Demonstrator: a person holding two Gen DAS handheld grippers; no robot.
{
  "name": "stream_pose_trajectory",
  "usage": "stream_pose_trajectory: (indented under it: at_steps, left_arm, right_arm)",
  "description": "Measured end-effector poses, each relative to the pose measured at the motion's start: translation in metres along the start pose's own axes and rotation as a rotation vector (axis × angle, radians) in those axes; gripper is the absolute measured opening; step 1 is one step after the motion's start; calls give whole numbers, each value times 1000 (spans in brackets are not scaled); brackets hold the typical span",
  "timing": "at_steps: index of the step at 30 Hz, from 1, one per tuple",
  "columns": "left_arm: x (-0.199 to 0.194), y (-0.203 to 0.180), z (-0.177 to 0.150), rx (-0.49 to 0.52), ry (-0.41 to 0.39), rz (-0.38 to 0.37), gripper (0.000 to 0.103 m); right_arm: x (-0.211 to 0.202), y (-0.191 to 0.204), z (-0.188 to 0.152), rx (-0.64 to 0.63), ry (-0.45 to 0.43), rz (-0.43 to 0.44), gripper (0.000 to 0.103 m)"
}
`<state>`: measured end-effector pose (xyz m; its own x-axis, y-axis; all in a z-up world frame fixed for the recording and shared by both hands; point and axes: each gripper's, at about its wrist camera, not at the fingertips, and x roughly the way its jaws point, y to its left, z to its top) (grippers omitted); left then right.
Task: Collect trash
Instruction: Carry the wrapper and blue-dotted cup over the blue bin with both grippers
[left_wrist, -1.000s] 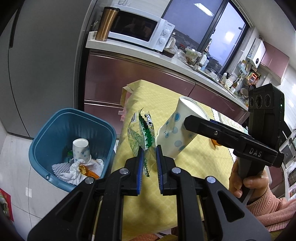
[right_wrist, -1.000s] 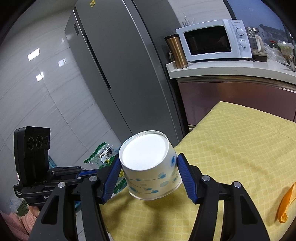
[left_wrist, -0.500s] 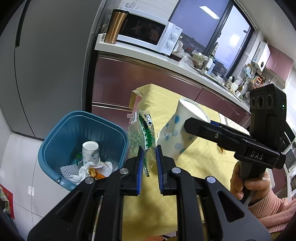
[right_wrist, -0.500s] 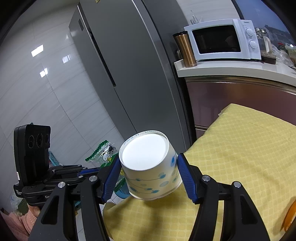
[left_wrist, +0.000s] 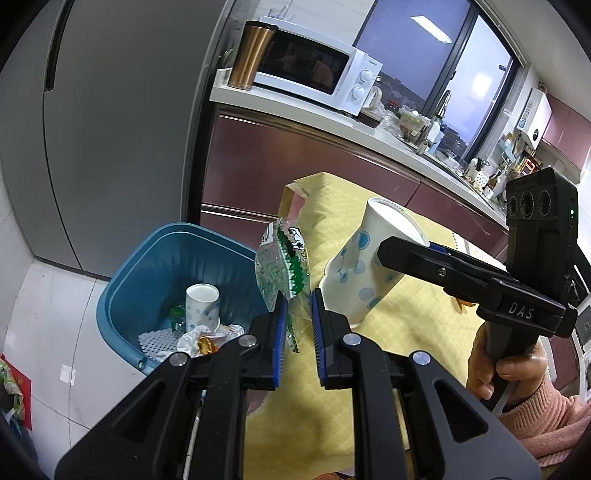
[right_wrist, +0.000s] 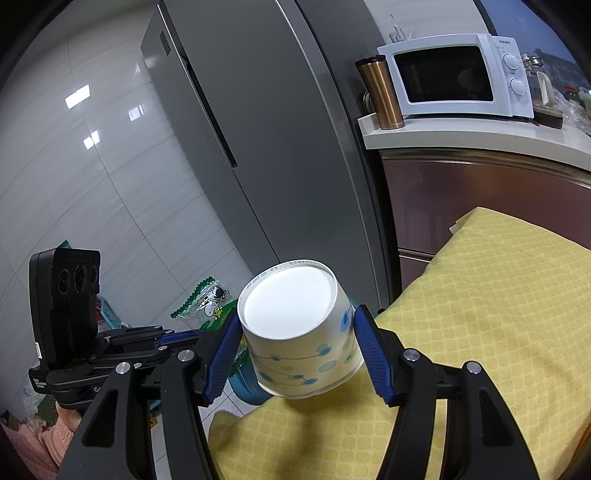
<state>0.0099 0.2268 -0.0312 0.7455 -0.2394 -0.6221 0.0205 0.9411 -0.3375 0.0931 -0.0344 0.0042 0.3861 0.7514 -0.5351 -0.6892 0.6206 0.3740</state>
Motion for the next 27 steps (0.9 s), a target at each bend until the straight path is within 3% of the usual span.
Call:
stream_pose_trajectory:
  at_steps: [27]
  left_arm:
    - [12, 22, -1, -38, 13, 51, 13]
  right_arm:
    - [34, 10, 3, 0, 57, 21, 60]
